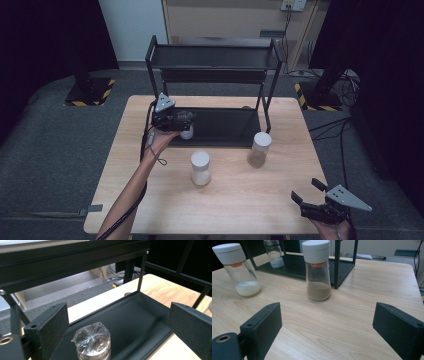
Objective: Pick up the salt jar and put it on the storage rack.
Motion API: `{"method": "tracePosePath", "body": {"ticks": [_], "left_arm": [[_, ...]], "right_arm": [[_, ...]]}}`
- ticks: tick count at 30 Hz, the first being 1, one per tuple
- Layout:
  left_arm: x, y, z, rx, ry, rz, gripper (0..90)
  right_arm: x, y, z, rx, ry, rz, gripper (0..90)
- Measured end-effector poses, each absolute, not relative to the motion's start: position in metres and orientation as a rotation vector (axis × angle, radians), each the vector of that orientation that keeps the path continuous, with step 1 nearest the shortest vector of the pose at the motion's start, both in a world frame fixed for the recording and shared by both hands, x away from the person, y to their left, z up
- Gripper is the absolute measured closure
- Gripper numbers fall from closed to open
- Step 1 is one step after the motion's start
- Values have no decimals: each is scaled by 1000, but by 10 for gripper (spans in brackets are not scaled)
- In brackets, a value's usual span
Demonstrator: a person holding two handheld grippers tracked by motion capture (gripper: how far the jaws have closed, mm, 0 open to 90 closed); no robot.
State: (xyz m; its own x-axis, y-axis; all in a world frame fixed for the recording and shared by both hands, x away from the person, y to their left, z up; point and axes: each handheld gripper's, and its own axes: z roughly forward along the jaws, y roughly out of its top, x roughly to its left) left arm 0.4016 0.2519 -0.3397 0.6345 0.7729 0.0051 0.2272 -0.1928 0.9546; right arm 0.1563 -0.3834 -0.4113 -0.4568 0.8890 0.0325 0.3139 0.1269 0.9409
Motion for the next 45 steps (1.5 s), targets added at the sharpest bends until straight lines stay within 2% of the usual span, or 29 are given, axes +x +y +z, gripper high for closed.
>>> {"method": "tracePosePath", "body": {"ticks": [10,23,34,45], "left_arm": [[371,268,-327,1742,742,584,30],[330,295,-329,1731,669,533,32],[295,318,-348,1701,666,539,35],[267,339,-383,1677,700,533,35]], "right_arm": [[156,-383,-411,1157,1849,1328,85],[156,-382,-411,1158,1851,1325,85],[156,-382,-411,1157,1852,1322,85],[156,-382,-411,1157,1852,1319,85]]}}
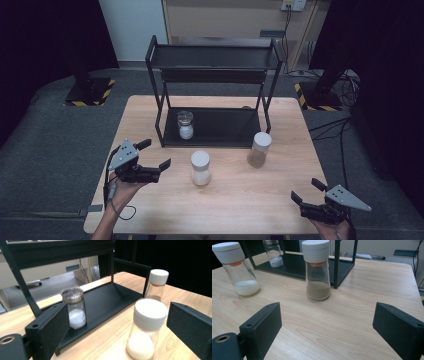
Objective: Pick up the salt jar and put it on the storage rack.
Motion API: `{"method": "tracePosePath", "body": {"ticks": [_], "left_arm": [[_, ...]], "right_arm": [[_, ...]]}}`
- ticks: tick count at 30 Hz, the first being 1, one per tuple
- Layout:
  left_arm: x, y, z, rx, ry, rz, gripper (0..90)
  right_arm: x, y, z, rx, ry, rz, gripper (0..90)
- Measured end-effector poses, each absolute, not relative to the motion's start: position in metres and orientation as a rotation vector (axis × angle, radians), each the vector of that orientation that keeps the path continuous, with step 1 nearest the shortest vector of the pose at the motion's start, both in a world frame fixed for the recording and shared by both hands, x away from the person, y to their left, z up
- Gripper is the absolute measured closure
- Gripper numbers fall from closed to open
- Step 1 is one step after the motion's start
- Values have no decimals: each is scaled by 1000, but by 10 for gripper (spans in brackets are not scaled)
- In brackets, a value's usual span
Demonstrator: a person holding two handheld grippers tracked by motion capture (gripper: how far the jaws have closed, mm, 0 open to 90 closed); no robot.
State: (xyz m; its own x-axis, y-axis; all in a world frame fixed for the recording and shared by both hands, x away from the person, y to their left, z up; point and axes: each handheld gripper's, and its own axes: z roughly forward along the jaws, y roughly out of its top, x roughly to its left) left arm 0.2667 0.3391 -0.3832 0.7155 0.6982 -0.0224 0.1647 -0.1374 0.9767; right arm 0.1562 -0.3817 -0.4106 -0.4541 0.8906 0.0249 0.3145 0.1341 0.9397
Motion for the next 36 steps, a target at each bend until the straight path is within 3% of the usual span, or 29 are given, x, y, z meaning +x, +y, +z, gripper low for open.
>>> {"method": "tracePosePath", "body": {"ticks": [22,36], "left_arm": [[238,364,-443,1666,756,486,35],[245,378,-462,1681,734,430,39]], "right_arm": [[156,-381,-410,1155,1852,1314,86],[156,-381,-410,1149,1859,1320,85]]}}
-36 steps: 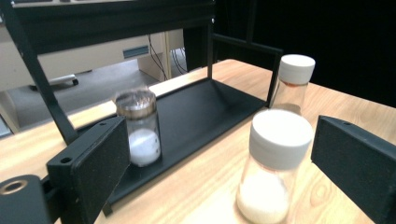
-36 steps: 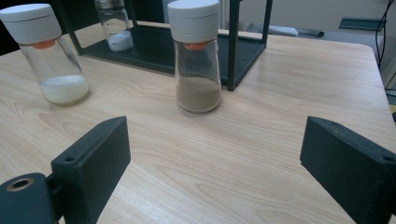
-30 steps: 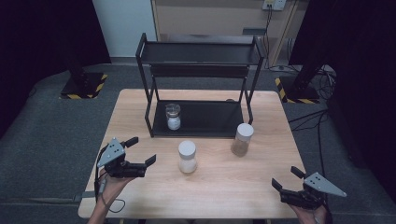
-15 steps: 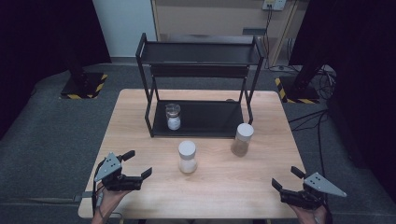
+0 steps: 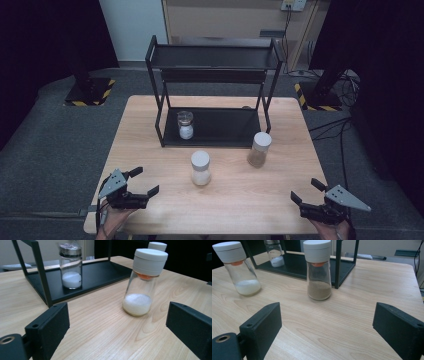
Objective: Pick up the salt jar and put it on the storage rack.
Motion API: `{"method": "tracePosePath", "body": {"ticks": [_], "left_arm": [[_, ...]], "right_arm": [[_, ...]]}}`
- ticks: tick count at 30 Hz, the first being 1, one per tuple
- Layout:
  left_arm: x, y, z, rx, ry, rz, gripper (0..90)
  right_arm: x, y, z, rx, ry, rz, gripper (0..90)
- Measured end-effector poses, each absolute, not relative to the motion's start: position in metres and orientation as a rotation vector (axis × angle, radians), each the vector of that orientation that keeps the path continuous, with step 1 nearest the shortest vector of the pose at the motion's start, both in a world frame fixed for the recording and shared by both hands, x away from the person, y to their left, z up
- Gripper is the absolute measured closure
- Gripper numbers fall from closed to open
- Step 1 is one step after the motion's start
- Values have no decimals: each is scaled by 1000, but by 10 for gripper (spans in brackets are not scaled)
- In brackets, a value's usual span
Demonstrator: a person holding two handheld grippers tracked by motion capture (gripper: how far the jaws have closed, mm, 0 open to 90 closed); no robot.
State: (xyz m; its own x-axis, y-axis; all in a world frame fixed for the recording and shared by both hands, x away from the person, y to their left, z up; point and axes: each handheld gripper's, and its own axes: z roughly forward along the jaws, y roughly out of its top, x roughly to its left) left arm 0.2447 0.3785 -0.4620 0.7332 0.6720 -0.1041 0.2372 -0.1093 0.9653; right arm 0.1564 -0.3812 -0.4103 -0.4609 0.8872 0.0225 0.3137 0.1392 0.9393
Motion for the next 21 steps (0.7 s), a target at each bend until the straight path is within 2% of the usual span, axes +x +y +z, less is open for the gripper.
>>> {"method": "tracePosePath", "body": {"ticks": [21], "left_arm": [[242,381,-464,1674,740,452,13]], "right_arm": [[158,-380,-410,1151,1865,1315,85]]}}
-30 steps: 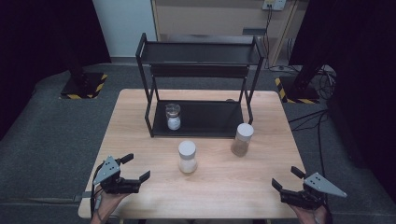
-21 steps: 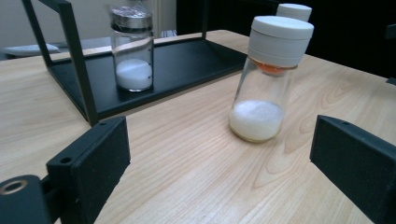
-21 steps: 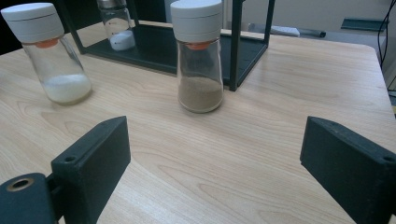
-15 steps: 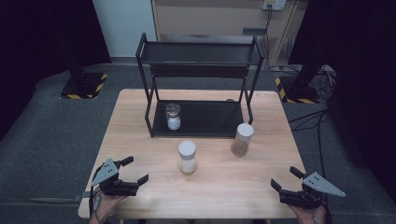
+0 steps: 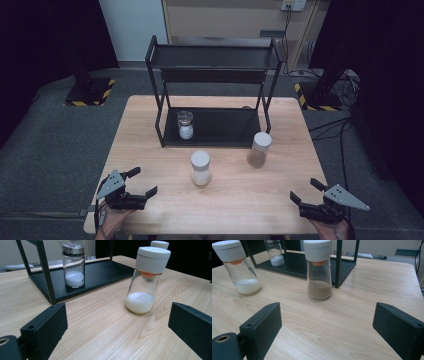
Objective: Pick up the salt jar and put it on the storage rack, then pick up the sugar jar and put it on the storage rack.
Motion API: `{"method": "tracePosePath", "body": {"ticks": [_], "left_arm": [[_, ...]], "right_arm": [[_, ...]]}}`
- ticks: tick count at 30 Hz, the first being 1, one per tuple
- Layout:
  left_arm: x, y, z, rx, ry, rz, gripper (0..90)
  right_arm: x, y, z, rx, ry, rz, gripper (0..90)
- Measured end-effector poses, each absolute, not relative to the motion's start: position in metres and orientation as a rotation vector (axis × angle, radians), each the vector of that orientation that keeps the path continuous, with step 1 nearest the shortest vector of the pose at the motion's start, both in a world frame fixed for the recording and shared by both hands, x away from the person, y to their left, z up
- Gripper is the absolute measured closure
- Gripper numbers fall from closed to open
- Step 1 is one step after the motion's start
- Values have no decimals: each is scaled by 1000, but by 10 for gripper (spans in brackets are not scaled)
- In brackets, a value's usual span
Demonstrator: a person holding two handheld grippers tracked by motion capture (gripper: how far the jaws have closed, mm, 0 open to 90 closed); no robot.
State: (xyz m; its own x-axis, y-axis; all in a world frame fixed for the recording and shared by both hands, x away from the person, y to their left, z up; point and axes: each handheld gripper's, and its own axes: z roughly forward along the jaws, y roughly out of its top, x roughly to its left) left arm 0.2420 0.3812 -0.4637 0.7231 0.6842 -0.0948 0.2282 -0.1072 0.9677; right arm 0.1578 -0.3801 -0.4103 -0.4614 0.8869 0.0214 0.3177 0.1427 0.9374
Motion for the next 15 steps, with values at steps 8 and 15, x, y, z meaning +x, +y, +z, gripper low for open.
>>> {"method": "tracePosePath", "body": {"ticks": [8,15], "left_arm": [[240,380,-462,1681,749,471,11],[240,379,-462,1689,749,472,10]], "right_arm": [[157,-380,-410,1153,1861,1313,84],[158,-379,-410,1148,1866,1310,84]]}}
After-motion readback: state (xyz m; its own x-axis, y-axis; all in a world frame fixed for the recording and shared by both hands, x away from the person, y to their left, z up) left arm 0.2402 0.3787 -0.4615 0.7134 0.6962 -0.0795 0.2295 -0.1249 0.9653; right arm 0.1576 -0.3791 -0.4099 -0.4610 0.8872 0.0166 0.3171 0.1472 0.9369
